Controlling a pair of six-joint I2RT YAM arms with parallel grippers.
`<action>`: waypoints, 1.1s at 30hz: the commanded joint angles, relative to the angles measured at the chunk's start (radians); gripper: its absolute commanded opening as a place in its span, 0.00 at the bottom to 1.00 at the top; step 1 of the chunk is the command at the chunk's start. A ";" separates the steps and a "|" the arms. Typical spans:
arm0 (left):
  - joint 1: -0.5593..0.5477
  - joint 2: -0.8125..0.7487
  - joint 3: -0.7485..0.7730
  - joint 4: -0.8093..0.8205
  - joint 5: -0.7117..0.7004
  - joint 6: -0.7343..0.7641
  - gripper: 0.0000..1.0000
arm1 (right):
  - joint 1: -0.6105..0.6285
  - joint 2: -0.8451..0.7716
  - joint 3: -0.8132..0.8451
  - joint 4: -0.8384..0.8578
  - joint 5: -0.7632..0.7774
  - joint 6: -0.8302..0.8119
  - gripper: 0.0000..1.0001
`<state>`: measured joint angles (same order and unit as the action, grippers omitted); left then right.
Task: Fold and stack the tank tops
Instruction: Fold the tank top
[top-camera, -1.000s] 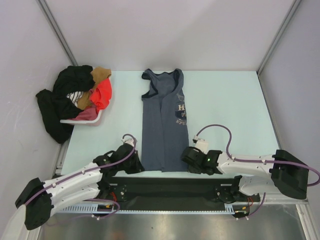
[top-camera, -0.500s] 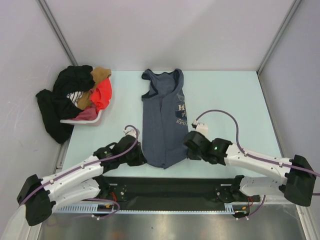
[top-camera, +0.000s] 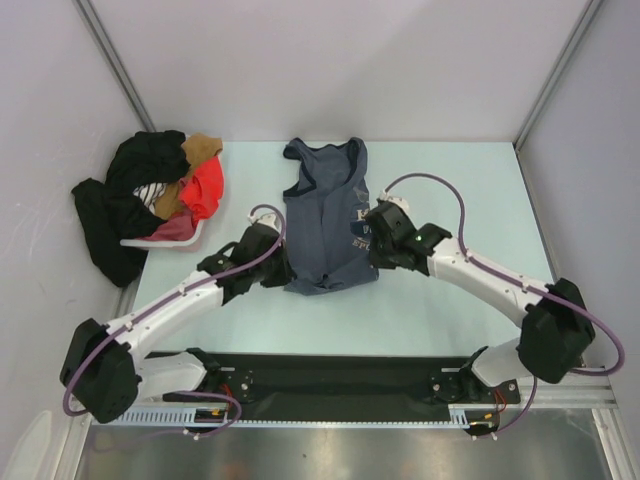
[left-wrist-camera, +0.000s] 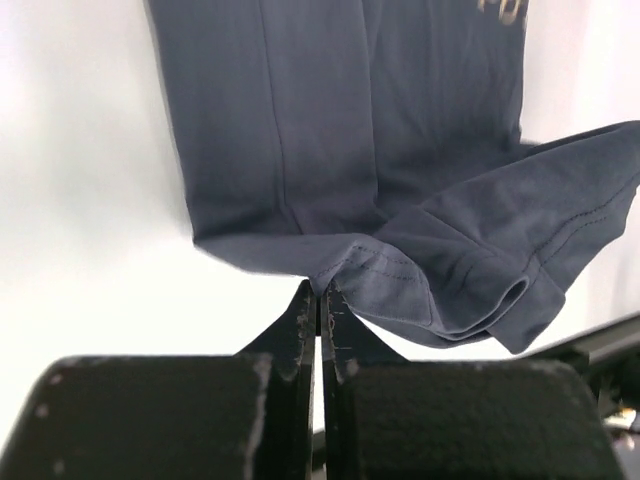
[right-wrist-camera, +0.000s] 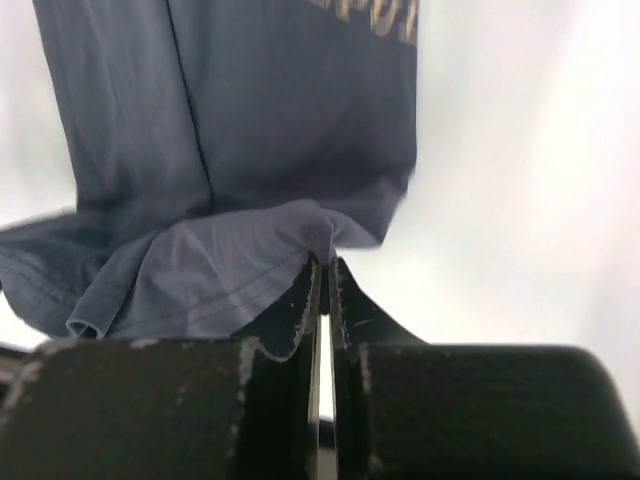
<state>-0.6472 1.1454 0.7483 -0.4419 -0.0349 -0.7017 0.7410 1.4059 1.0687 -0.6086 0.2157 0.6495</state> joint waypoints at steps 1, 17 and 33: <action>0.047 0.049 0.082 0.067 -0.008 0.073 0.00 | -0.049 0.065 0.118 0.018 -0.024 -0.076 0.06; 0.262 0.453 0.462 0.117 0.027 0.120 0.01 | -0.293 0.476 0.577 0.003 -0.206 -0.166 0.06; 0.368 0.740 0.635 0.190 0.187 0.122 0.14 | -0.377 0.758 0.863 0.006 -0.294 -0.119 0.36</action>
<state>-0.2901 1.8618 1.3182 -0.2932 0.1287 -0.5976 0.3840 2.1529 1.8603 -0.6334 -0.0521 0.5346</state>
